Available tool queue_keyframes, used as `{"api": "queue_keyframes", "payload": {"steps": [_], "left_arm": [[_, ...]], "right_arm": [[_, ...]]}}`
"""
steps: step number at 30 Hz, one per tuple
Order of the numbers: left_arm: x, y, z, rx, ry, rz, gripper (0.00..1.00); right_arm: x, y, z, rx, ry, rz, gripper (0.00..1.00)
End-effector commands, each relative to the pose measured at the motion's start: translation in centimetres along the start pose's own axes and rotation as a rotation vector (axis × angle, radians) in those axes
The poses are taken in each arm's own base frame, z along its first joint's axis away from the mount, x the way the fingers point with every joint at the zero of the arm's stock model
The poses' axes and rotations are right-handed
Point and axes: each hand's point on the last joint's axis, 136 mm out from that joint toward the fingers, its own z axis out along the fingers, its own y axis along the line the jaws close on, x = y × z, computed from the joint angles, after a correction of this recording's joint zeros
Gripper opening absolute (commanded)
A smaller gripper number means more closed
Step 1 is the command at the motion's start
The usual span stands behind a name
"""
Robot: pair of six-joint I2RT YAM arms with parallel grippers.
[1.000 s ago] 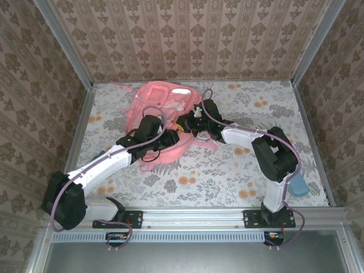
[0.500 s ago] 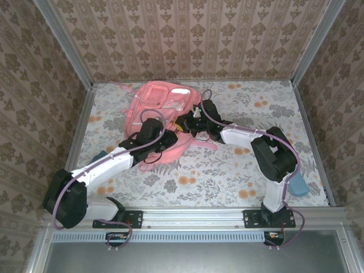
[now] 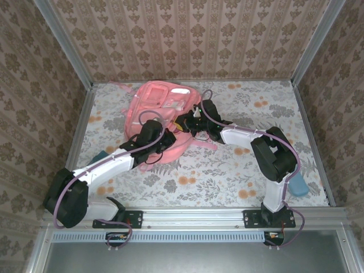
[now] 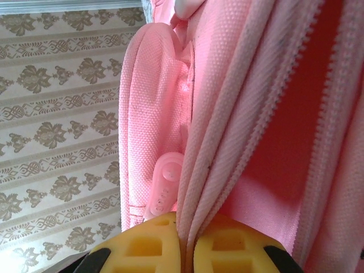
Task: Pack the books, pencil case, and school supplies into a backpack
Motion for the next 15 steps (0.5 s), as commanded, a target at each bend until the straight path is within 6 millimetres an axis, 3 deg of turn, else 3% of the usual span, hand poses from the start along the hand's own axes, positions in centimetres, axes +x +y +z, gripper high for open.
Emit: {"api": "queue_keyframes", "payload": {"steps": [1,8,15], "left_arm": [[-0.8,1.2,-0.5,-0.066,-0.050,0.059,0.00],[-1.4,2.7,-1.8,-0.154,-0.066,0.204,0.00],[-2.2,3.7,-2.4,-0.152,-0.074,0.248,0.00]], "right_arm": [[-0.5,2.4,-0.9,-0.082,-0.019,-0.060,0.05],[-4.7,1.4,-3.8,-0.076,-0.136,-0.082,0.00],[-7.0,0.2,-6.0,-0.069,-0.200,-0.072,0.00]]}}
